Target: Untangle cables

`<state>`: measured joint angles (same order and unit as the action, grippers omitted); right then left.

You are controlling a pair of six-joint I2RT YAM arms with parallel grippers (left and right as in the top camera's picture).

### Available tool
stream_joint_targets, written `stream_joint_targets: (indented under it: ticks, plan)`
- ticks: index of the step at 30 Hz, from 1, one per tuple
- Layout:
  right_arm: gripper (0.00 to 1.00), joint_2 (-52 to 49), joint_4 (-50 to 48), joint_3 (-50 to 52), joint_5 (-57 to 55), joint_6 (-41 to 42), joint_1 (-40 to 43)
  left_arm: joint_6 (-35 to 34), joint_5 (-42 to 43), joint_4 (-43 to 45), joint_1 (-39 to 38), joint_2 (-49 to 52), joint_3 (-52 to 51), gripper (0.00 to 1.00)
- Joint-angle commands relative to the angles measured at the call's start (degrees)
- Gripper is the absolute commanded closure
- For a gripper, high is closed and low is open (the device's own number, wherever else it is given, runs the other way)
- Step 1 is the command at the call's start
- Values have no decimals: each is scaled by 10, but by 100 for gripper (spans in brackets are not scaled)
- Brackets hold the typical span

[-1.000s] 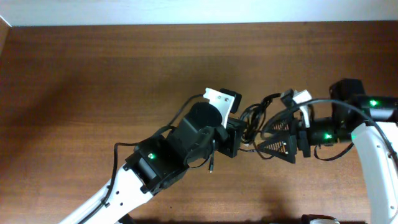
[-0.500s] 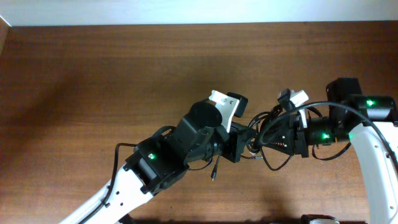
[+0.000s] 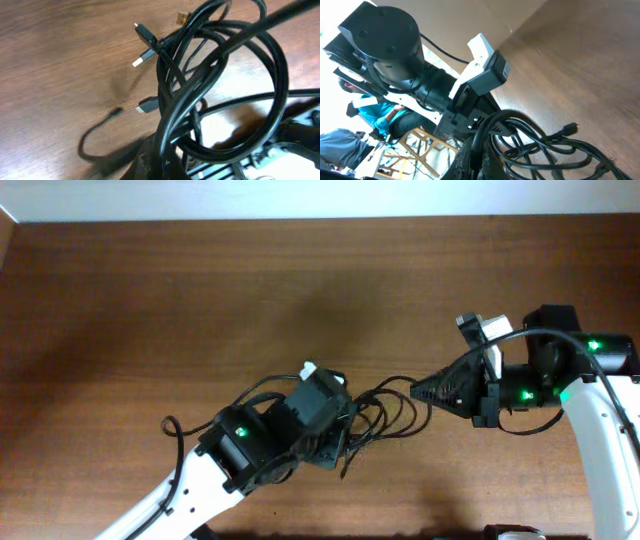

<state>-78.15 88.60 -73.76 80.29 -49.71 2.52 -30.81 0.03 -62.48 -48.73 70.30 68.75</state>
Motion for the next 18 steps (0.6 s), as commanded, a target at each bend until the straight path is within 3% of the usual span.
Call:
stream_joint_targets:
  ticks: [1, 6, 11, 12, 13, 14, 18]
  plan:
    - [96, 8, -6, -5, 23, -8, -1, 28, -29, -33, 1, -1, -3, 100]
    - [96, 8, -11, -5, -180, 69, 88, 41, -80, -61, 1, -1, -3, 100]
    - [96, 8, -8, -5, -283, 110, 114, 41, -94, 4, 1, -1, -3, 100]
    - [66, 8, -8, -5, -285, 110, 114, 41, -88, 21, 1, -1, -3, 100]
    - [20, 8, -9, -5, -285, 110, 114, 41, -62, 40, 1, -1, -3, 100]
    - [1, 7, -8, -5, -284, 111, 114, 41, -11, 70, 1, -1, -3, 100]
    - [0, 8, 2, -5, -283, 112, 114, 39, 84, 181, 1, -2, -3, 100]
